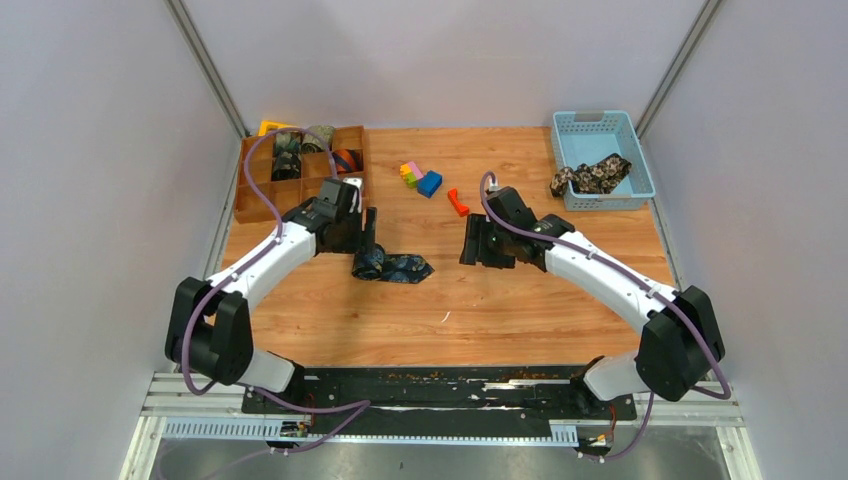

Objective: Roll the ties
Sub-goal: Roll the tie at the center of the board.

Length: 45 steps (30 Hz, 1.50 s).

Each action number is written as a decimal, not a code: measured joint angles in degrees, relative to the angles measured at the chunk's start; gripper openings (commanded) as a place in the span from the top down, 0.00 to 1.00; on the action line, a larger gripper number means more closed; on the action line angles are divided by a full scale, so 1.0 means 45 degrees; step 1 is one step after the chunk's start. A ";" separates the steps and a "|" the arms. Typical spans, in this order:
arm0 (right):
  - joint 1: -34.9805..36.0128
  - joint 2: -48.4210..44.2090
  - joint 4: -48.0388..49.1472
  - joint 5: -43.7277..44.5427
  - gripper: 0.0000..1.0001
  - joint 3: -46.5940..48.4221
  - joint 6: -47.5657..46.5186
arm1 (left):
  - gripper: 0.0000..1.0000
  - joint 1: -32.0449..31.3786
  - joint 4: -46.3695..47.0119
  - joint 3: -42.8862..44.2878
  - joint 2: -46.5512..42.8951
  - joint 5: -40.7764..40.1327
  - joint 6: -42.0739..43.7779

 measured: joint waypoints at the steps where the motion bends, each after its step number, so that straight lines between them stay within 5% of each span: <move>1: 0.0015 0.0044 0.0000 -0.0005 0.42 0.0024 0.0000 | 0.20 0.0097 0.0049 -0.0044 0.0063 0.0189 0.0015; 21: 0.0083 0.0175 0.0000 -0.0092 0.42 0.0063 -0.0015 | 0.22 0.0257 0.0850 -0.0039 0.2521 0.1676 -0.0024; 32: 0.0083 0.0180 0.0015 -0.0092 0.42 0.0063 -0.0117 | 0.62 0.0102 0.1234 0.0112 0.3240 0.2419 -0.0325; 45: -0.0141 -0.0063 0.0010 -0.0078 0.42 -0.0321 -0.0359 | 0.69 -0.2686 -0.0865 0.2565 0.4677 -0.1530 -0.0194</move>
